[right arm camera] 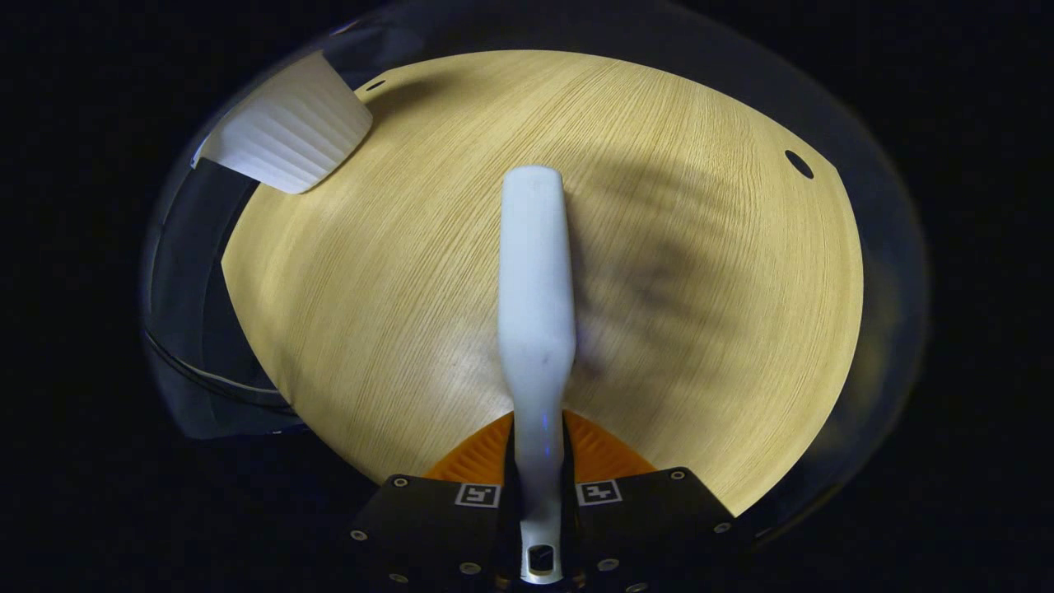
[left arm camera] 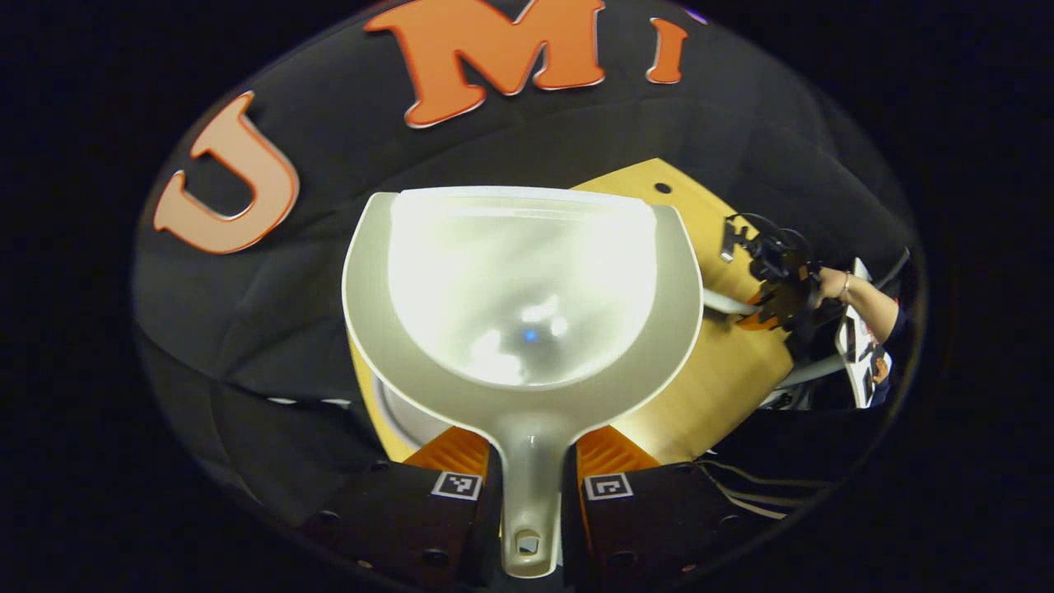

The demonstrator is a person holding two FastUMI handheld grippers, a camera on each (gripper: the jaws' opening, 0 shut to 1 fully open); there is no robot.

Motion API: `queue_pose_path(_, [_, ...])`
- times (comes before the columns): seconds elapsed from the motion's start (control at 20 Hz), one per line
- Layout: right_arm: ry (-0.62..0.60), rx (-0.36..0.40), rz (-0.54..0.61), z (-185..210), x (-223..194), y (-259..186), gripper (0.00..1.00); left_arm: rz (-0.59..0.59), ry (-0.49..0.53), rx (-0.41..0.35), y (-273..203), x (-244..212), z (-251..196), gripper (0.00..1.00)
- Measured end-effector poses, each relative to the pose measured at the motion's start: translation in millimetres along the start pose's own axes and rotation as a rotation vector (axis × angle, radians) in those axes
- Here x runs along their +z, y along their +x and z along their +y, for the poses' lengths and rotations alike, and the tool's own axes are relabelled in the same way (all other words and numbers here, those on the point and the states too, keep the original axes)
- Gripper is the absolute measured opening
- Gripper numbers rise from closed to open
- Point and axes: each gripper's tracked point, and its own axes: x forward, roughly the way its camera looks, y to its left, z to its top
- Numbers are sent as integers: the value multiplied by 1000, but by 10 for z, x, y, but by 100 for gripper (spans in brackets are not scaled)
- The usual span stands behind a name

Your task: Pick up the small broom and dustpan from the desktop, sweep the trash into the dustpan with the broom, and then empty the trash into the garbage bin.

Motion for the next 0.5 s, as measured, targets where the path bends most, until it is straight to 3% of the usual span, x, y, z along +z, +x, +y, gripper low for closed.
queue_pose_path(0.15, [8,10,-13,15,7,27,18,-36,-6,-107,116,172,-527,31])
queue_pose_path(0.3, [19,12,-15,38,13,44,18,-35,20,-147,372,202,-896,31])
queue_pose_path(0.5, [63,20,-28,110,30,42,18,-15,-25,-185,797,136,-1145,31])
